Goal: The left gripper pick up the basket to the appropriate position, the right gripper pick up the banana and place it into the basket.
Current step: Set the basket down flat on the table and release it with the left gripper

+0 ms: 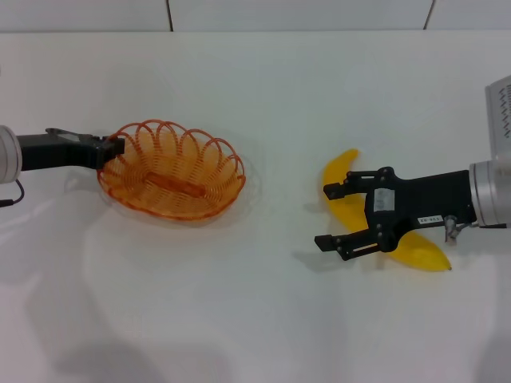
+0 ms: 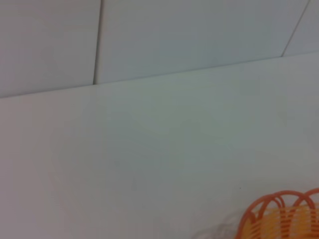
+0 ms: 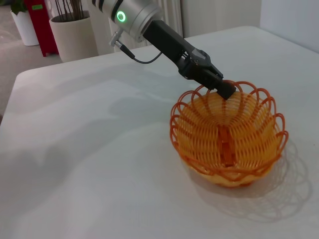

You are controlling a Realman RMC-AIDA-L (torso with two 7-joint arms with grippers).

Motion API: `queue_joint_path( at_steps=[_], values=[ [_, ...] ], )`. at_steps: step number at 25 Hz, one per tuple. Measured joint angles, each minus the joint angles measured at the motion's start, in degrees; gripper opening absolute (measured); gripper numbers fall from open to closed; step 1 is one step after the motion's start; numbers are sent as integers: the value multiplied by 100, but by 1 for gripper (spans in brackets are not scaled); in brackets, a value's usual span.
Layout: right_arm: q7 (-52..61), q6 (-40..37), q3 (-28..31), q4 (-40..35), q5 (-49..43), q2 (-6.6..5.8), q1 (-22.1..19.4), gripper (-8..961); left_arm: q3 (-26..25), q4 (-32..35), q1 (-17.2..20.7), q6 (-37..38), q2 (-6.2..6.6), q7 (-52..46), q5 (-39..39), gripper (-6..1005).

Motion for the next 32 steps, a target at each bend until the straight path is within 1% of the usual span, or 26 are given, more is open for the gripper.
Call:
queue_joint_path(
  at_steps=[12,18,23,29,32],
  values=[
    [2,7,-21,147,-57,0,96,889,0,-1,-3,30,19,1,-9,77],
    [4,8,-21,149,-70,0,98,889,47,-1,-3,54,10,63,-9,190],
    [6,8,-21,150,-70,0,97,889,33,-1,-3,67,0,113,-17,423],
    [6,13,-21,157,-70,0,86,889,46,67,60,70,-1,238,-151,635],
    [6,59,-21,170,-69,0,81,889,51,71,68,52,-1,318,-153,702]
  ],
)
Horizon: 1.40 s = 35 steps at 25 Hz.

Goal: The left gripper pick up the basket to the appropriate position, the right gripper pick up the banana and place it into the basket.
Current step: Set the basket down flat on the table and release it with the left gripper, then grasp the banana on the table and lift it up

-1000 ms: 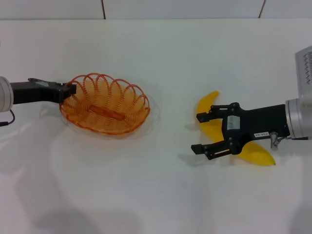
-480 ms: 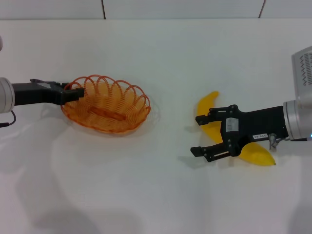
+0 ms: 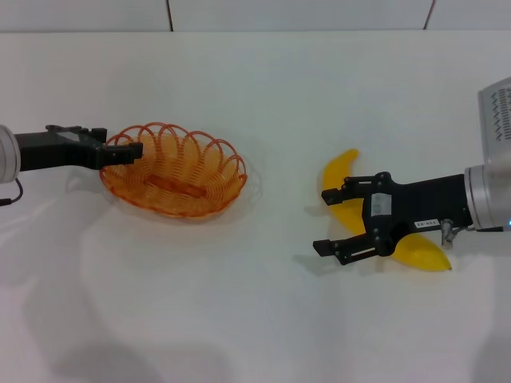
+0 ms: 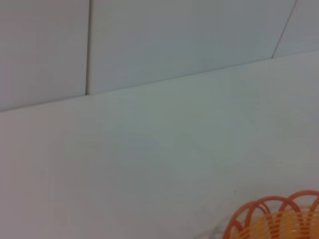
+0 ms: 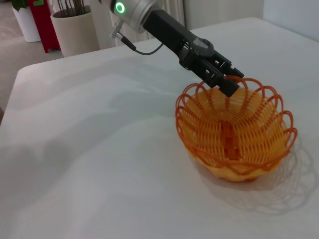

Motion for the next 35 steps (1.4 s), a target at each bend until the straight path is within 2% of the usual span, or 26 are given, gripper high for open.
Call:
queue_joint_path(
  at_steps=[5,18,31,35],
  values=[
    [0,20,0,48,0,0,13,888,-18,7,56,-17,-8,391,-156,814],
    [-1,84,49,50,56,3,10,888,11,22,681,138,-24,2209,-1550,800],
    [218,105,56,-258,84,77,-29,888,-8,-59,1355,1009,-15,3989,-2553,799],
    [475,446,-106,-504,85,91,-101,888,-48,-338,1474,1393,12,4497,-2916,799]
  ],
)
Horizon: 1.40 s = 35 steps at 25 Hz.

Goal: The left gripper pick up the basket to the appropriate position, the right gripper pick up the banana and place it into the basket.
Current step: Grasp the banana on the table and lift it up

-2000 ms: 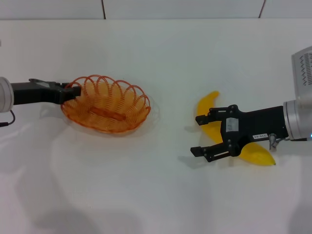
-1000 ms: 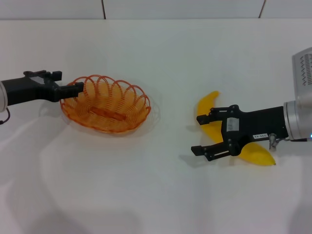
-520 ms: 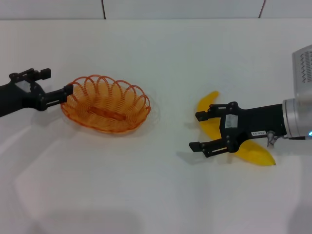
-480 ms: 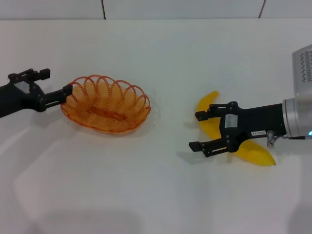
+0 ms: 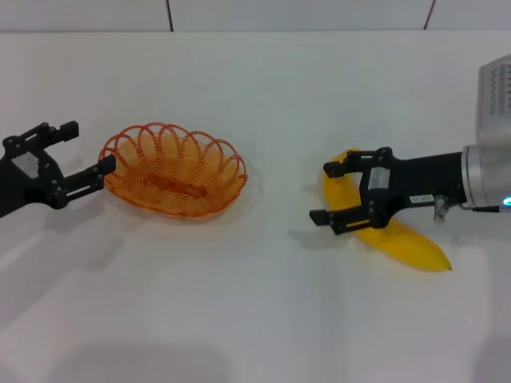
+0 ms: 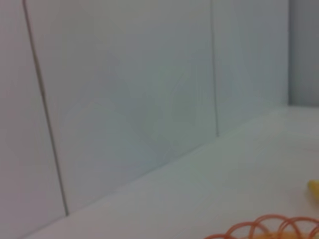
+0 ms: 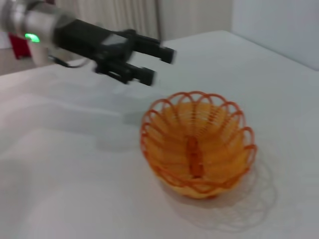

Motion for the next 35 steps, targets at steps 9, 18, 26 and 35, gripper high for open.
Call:
queue_joint_path(
  at_steps=[9,18,26,35],
  values=[
    [1207,796,-1157,-1346,-177,-16,-478,888,-3,-302,46,165,40,409,-305,799],
    [2607,905,-1802,-2671,-1187,-12,-827,887,-3,-309,30,138,42,368,-270,799],
    [3618,870,-2259,-3027,-2125,-17,-734,885,8,-314,5,138,42,356,-270,798],
    [4132,851,-2548,-3035,-2724,-29,-579,884,39,-314,-13,138,41,357,-271,798]
  ],
)
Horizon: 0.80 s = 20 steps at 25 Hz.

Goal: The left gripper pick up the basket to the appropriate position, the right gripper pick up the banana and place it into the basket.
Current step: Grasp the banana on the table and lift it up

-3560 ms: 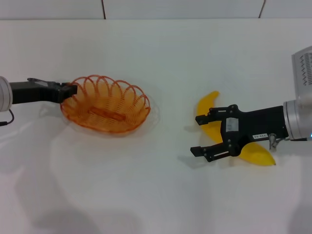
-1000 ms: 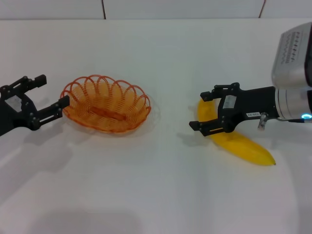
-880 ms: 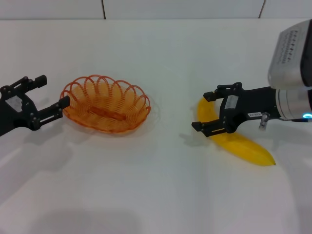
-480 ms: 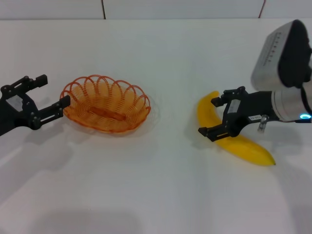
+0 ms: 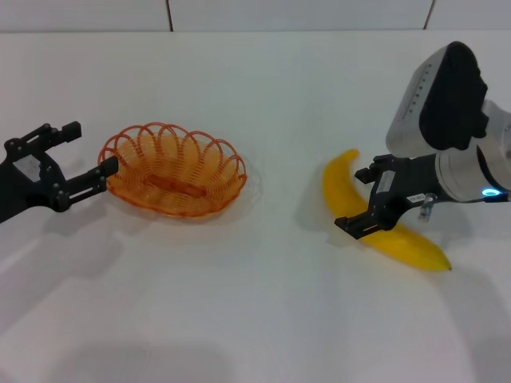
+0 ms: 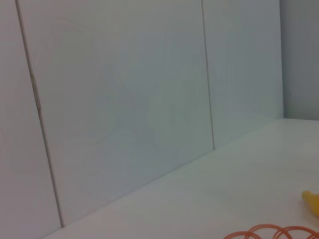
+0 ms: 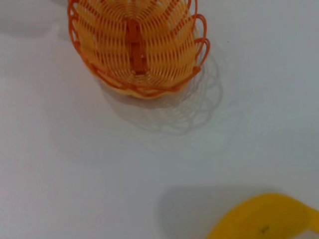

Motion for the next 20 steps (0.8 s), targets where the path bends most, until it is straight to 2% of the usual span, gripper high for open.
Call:
queue_joint_path(
  at_steps=[20],
  values=[
    [366,-53,-255,301,-412,1,287,881,0,0,-29,9,0,1,-15,799]
  ],
)
